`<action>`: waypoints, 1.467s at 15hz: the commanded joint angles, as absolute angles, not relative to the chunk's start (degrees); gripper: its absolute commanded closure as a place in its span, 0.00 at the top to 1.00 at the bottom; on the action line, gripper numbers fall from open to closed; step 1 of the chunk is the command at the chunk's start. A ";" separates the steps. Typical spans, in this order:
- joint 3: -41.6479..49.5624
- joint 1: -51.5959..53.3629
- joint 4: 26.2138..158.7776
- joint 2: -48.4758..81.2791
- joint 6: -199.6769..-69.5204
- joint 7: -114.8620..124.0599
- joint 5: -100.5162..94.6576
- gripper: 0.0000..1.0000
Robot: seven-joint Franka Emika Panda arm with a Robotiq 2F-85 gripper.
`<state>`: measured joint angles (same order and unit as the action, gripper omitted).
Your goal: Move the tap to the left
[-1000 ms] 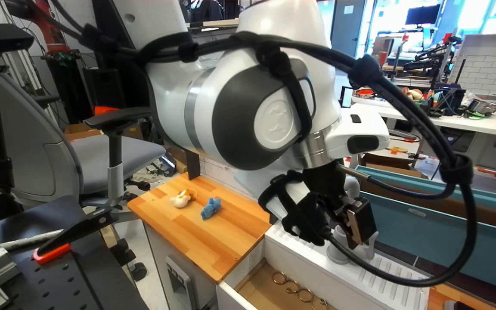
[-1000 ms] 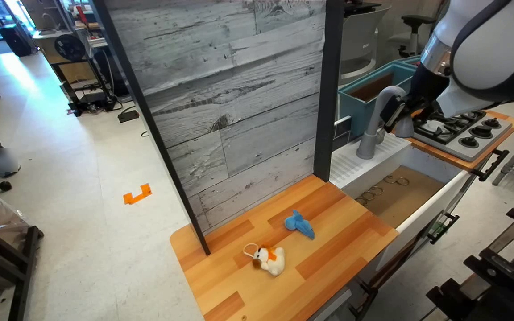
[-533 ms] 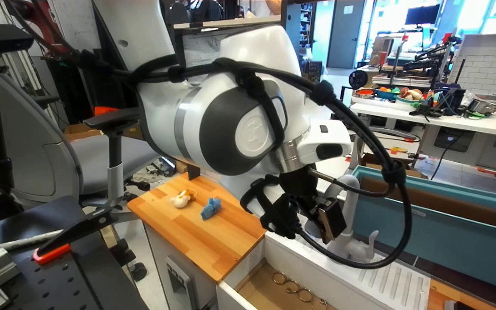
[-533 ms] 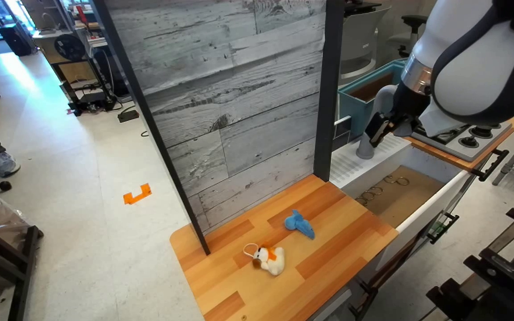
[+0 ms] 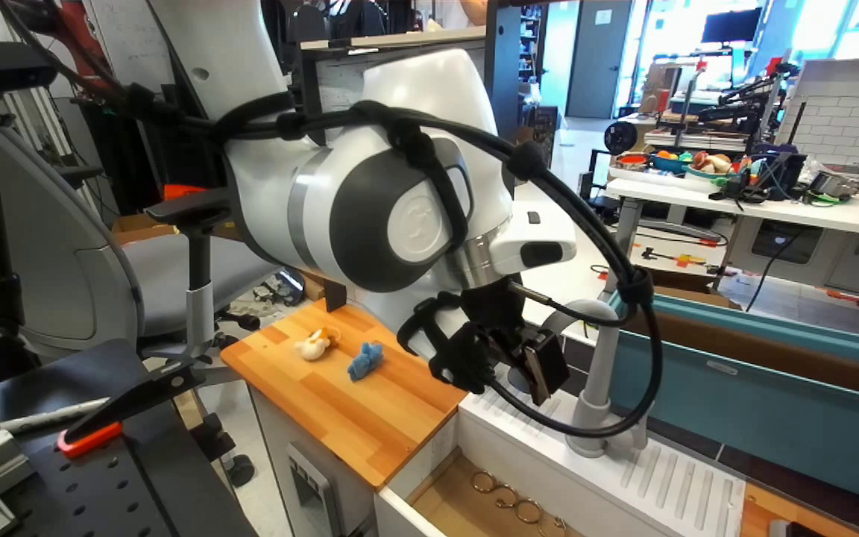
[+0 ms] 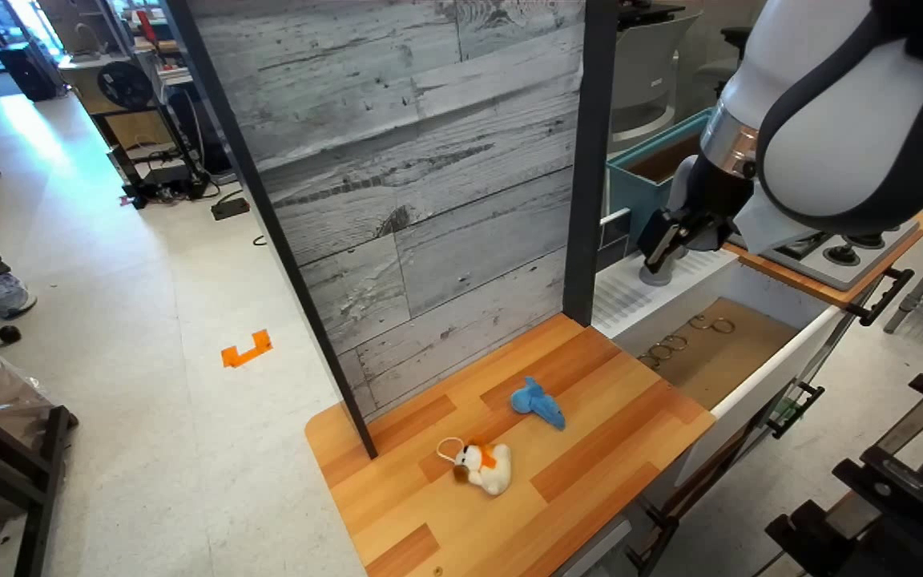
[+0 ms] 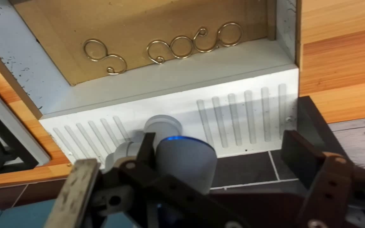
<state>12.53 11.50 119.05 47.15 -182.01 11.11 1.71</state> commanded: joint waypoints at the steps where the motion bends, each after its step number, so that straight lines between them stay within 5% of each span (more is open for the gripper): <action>1: 9.55 13.05 118.27 46.70 -183.21 10.48 2.87 1.00; 8: 10.20 18.14 115.72 47.03 -183.45 10.41 2.57 1.00; 16: -3.34 6.31 128.66 30.86 -156.62 5.43 3.18 1.00; 22: -1.99 5.23 130.96 25.69 -147.06 7.60 1.77 1.00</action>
<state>-2.01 5.16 131.14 25.57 -147.08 7.65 1.72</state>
